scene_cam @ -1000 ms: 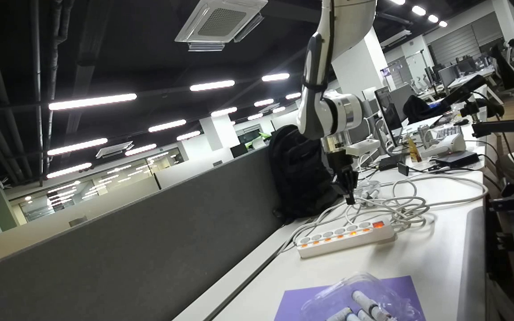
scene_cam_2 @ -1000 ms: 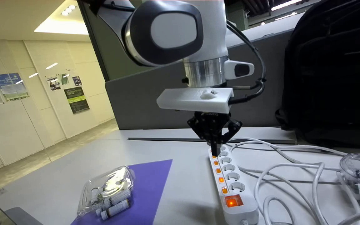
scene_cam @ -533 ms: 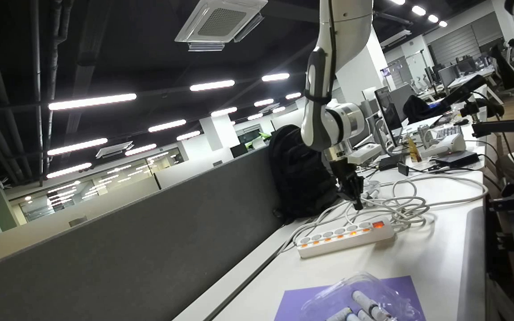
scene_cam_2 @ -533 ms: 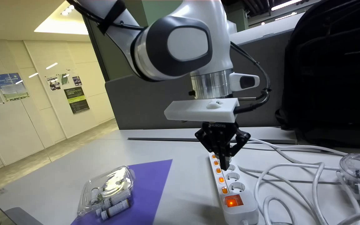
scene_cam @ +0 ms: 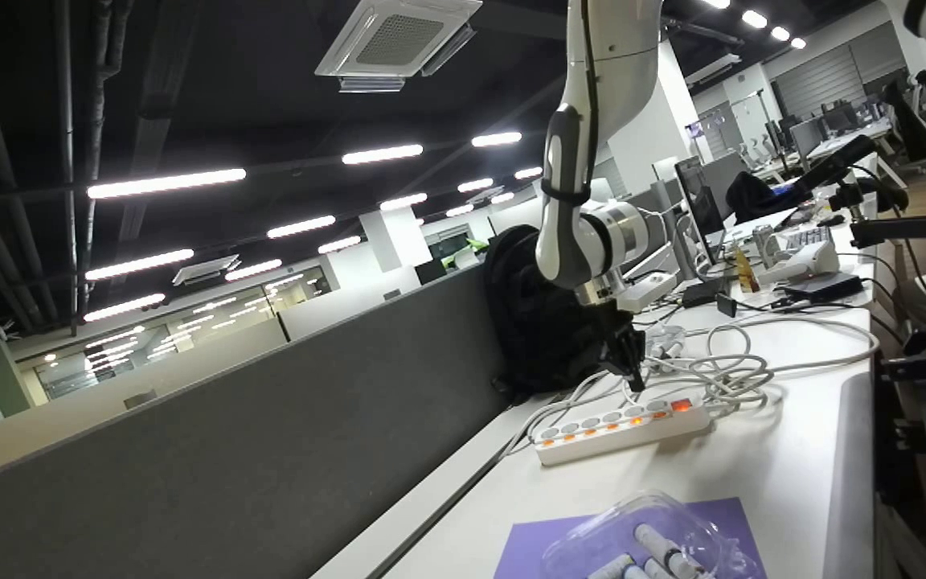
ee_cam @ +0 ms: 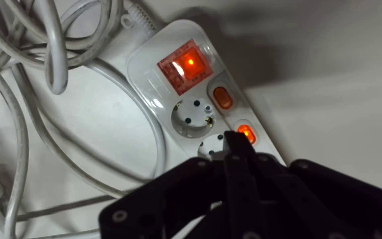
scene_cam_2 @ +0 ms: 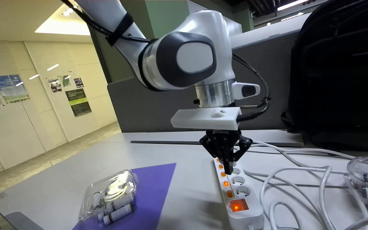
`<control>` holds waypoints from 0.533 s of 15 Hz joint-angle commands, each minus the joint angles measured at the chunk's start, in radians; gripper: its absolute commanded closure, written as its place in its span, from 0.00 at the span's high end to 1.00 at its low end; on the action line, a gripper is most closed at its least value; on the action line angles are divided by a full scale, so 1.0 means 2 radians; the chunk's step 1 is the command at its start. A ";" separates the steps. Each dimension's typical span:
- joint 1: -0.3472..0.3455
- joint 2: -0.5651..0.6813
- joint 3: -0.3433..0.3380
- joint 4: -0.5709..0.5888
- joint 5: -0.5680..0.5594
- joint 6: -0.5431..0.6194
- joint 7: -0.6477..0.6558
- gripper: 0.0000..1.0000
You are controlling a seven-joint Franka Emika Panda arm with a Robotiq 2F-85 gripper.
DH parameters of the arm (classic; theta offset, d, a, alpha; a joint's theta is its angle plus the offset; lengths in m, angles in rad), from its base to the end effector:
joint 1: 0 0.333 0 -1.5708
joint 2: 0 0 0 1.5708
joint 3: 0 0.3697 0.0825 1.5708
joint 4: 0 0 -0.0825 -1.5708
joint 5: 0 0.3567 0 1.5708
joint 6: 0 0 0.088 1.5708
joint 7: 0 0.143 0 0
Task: Turn off the third from last switch on the extension cord
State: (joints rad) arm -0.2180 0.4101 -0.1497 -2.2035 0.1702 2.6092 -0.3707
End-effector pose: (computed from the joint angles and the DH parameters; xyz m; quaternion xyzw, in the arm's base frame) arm 0.5244 -0.2017 0.2317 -0.9978 0.0656 -0.0067 0.0119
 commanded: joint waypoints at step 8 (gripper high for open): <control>-0.029 0.057 0.048 0.016 -0.005 0.063 0.014 0.00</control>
State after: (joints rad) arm -0.2441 0.5007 -0.0869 -2.1950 0.1727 2.7225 -0.3695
